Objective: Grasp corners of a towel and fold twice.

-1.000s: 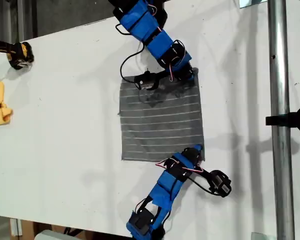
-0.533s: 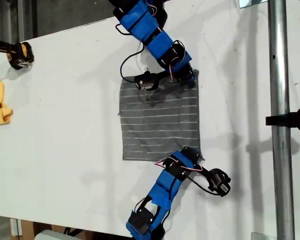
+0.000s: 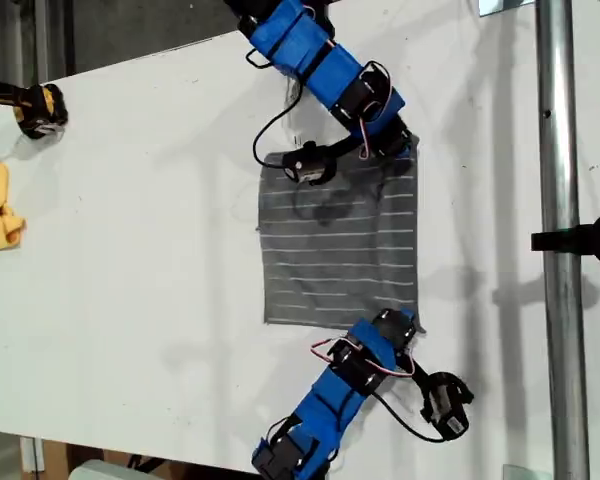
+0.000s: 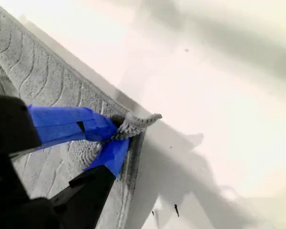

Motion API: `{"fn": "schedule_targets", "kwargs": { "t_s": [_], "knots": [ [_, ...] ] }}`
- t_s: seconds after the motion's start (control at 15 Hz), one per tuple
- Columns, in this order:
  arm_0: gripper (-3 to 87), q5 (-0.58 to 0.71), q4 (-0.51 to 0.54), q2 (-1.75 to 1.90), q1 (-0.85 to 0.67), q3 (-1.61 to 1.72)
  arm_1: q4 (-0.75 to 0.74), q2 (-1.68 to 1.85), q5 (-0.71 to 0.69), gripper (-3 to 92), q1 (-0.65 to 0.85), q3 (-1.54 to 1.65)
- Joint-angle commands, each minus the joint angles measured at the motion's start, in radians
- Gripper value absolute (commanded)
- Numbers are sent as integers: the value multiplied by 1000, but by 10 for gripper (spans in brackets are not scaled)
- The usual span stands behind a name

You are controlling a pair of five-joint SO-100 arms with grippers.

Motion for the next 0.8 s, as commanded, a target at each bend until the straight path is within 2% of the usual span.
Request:
{"fn": "schedule_targets", "kwargs": {
  "t_s": [0.0, 0.07, 0.13, 0.27, 0.33, 0.53, 0.73],
  "knots": [
    [-13, 2, 14, 107, 17, -34, 146, -5, -6, -1, -8, -172],
    [-13, 52, 38, 140, -25, -31, 255, 28, -51, -1, 43, -209],
    [-13, 98, 107, 173, -86, -26, 347, 71, -94, -1, 107, -210],
    [-13, 212, 218, 236, -249, 12, 423, 181, -219, -1, 276, -152],
    [-13, 275, 265, 264, -337, 18, 428, 261, -296, -1, 380, -97],
    [-13, 451, 307, 371, -595, 72, 367, 534, -574, -1, 733, 84],
    [-13, 560, 327, 400, -749, 86, 351, 680, -792, -1, 1000, 150]
  ]
}}
